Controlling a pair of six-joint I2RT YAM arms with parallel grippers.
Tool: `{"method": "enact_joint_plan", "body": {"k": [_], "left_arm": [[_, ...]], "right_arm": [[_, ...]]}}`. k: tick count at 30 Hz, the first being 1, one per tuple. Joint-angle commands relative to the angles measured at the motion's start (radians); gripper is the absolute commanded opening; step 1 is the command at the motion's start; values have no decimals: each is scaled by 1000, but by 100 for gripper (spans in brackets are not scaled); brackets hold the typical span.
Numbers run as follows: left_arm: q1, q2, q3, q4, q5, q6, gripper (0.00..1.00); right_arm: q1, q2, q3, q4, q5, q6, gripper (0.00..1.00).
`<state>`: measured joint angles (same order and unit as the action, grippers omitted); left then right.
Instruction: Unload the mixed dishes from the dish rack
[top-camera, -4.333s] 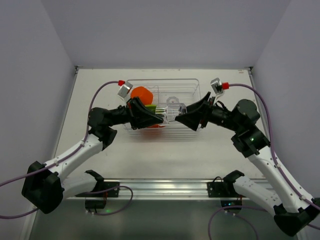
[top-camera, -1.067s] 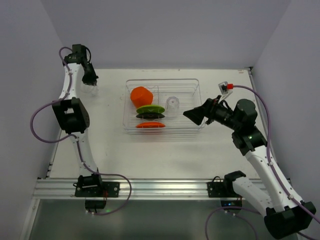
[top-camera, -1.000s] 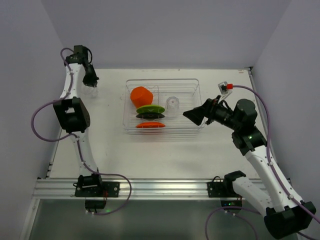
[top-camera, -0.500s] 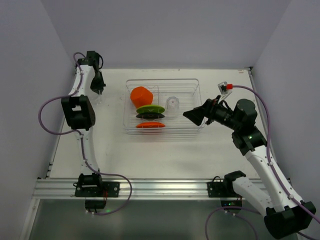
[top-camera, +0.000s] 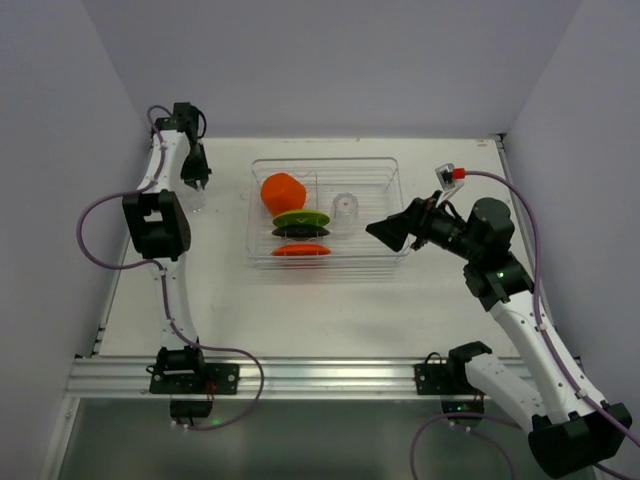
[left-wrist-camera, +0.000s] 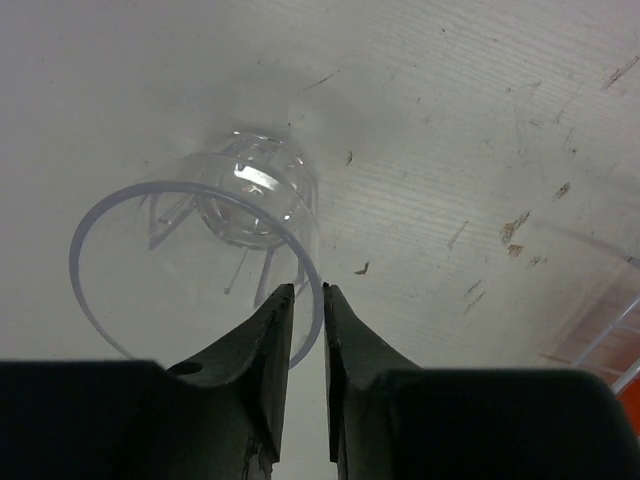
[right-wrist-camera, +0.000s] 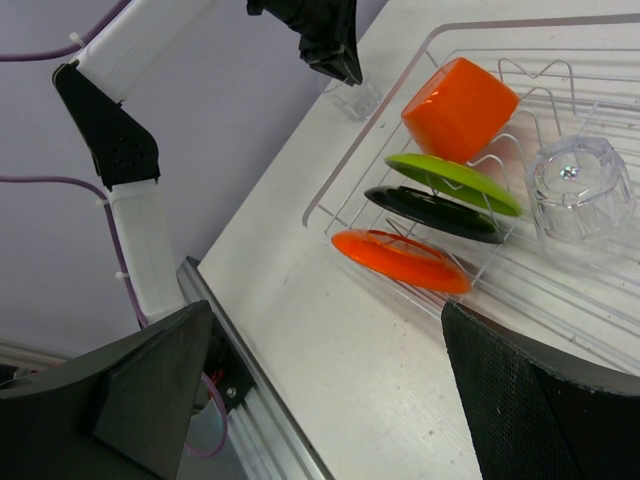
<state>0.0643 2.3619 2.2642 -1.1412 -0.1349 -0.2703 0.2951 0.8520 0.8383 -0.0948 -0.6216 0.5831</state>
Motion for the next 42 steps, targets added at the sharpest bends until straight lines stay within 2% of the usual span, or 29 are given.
{"method": "enact_joint_plan", "body": {"k": [1,4,8,14,15,18,21,36,42], "left_arm": [[2,-24,5,-11,4,20,23],[3,-30,6,-11,3,22,30],[3,-32,6,-12,-6,22,33],[3,-52,21,-12,-14,20,50],[3,-61,24,-12,-14,20,61],[3,-79,34,-9,-17,23,87],[5,-99,44,-11,-19,23,100],[2,-323,48,15,40,-6,100],[-30,-544,-153,170,130,-47,100]], "right_arm": [[-2,2,31,1,-23,-11,99],[-4,2,35,0,-24,-9,99],[-2,2,36,-3,-23,-11,99],[-2,5,41,-9,-21,-14,99],[-2,5,42,-8,-23,-14,99],[-4,5,42,-11,-23,-14,99],[-4,5,44,-13,-21,-16,99],[-2,27,61,-25,-15,-22,99],[-2,48,87,-43,-1,-32,99]]}}
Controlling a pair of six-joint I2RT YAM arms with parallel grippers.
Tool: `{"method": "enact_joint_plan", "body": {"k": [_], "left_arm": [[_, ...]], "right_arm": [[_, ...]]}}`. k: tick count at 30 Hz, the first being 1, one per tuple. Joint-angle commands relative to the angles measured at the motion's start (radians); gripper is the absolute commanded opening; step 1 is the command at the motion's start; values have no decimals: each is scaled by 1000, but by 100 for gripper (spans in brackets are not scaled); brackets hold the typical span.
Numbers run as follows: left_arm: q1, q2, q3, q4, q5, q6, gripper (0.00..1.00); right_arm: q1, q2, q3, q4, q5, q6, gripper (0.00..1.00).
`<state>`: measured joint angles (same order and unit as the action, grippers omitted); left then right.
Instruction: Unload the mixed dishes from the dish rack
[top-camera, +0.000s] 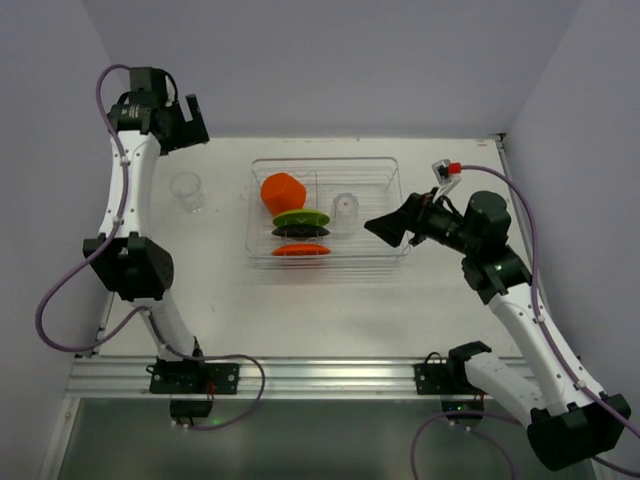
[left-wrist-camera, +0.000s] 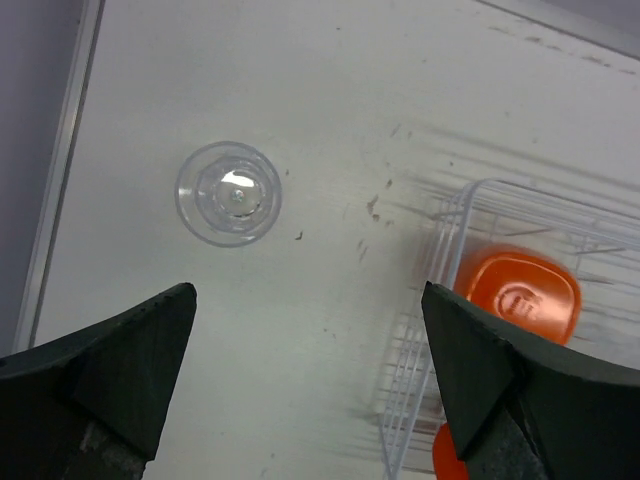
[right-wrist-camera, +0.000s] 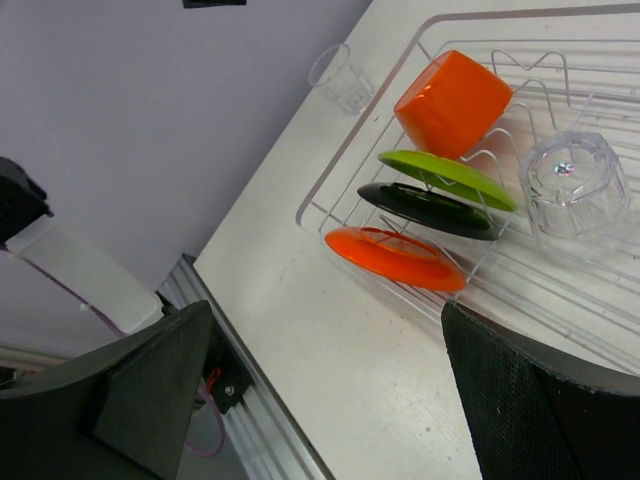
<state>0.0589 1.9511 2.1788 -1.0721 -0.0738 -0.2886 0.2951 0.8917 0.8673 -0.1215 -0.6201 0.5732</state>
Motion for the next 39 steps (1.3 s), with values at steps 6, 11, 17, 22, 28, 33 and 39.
{"method": "enact_joint_plan", "body": {"k": [6,11,17,22,28,33,39], "left_arm": [[-48,-392,-316,300,190,-84,100],[-76,-602,-561,472,269,-132,100],[-77,-796,-830,624,370,-176,100],[-77,-917,-976,693,376,-205,100],[-77,-1011,-1137,771,387,-228,100],[-77,-1054,-1248,814,420,-254,100],[-77,-1120,-1300,833,387,-245,100]], "right_arm": [[-2,29,88,-63,31,-47,99],[-2,39,104,-93,60,-61,99],[-4,87,136,-147,94,-87,99],[-2,141,173,-200,151,-102,99],[18,216,223,-262,235,-122,99],[59,274,259,-290,298,-130,99],[122,384,355,-363,442,-141,99]]}}
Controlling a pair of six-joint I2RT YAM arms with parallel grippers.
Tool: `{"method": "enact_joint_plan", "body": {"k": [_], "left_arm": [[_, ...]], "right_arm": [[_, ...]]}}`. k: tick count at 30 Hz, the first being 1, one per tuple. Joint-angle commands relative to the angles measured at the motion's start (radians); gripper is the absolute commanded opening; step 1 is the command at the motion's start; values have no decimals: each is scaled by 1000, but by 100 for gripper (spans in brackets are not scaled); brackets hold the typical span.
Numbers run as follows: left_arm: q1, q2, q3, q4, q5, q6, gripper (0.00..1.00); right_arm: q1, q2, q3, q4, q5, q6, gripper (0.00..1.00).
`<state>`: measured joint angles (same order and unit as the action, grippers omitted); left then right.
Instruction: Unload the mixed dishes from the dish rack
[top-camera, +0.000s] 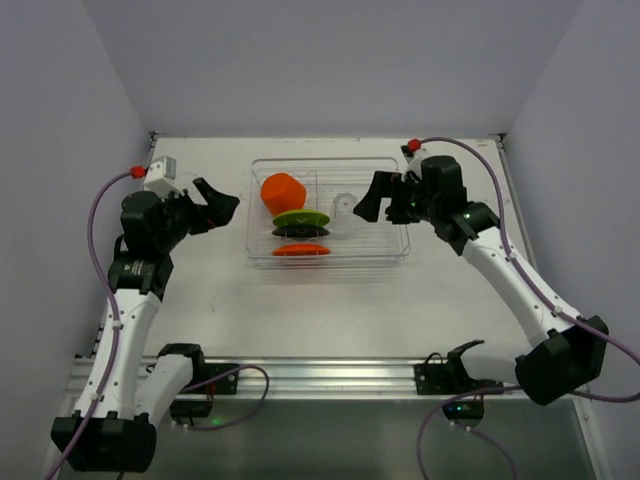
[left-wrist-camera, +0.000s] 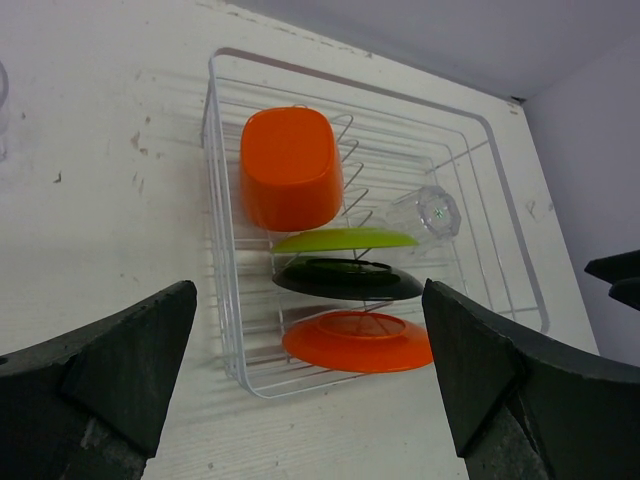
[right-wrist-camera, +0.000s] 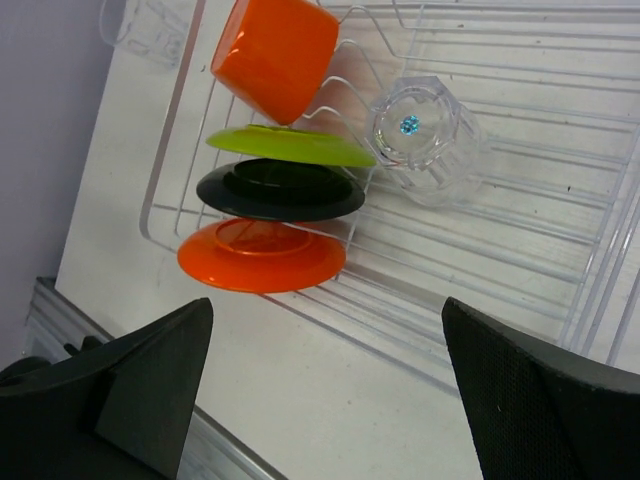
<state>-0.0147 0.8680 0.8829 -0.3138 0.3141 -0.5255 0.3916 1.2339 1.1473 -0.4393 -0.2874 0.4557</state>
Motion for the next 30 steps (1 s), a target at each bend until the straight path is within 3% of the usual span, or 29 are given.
{"method": "enact_joint_plan", "body": {"k": [1,15,30], "left_arm": [[-4,-41,-1,61,-10,-7,100],[-2,-81,-53,67,-46,-2,100],[-4,-84,-59,61,-32,30,100]], "right_arm": [[35,62,112,-73,128,-23,99],[174,536,604,-444,445,17,99],[204,700,718,-454,493,-90,99]]}}
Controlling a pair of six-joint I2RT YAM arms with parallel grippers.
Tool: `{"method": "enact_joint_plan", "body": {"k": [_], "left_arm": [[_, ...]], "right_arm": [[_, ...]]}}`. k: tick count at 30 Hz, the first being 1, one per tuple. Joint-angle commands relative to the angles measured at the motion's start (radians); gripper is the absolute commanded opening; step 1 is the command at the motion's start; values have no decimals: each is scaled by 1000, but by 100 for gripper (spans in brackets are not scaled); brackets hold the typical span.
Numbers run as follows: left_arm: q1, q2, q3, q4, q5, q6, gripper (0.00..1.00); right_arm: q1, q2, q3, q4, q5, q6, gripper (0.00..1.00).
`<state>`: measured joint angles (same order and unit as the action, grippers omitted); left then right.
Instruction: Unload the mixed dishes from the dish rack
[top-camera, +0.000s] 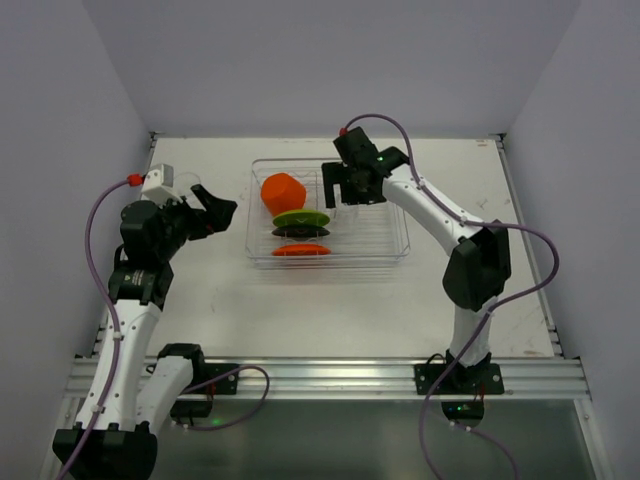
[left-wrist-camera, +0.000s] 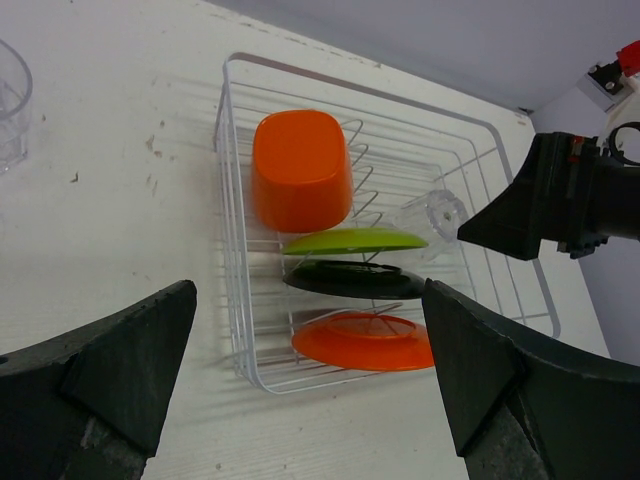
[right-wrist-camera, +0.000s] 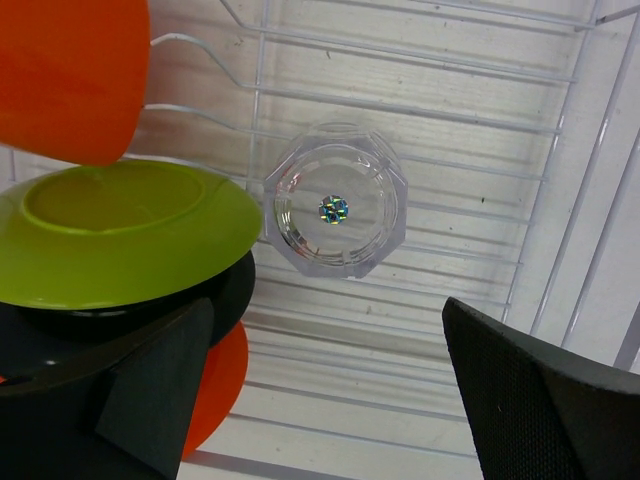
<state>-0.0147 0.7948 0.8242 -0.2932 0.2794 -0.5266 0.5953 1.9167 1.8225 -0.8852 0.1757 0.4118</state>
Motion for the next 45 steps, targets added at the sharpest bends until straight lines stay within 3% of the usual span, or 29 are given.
{"method": "enact_joint_plan", "body": {"k": [1,22,42,45], "left_arm": [[-4,-11,0,40,1,33,100],[-4,-9,-14,48,14,39,100],[-4,-16,-13,37,10,48,100],[-4,-16,-11,35,9,50,100]], "right_arm": [[-2,21,41,3,27,-57,99],[0,180,215,-34,42,-77,99],[-11,223,187,-26,53,-27,99],[-14,217,169,-6,42,-25,95]]}}
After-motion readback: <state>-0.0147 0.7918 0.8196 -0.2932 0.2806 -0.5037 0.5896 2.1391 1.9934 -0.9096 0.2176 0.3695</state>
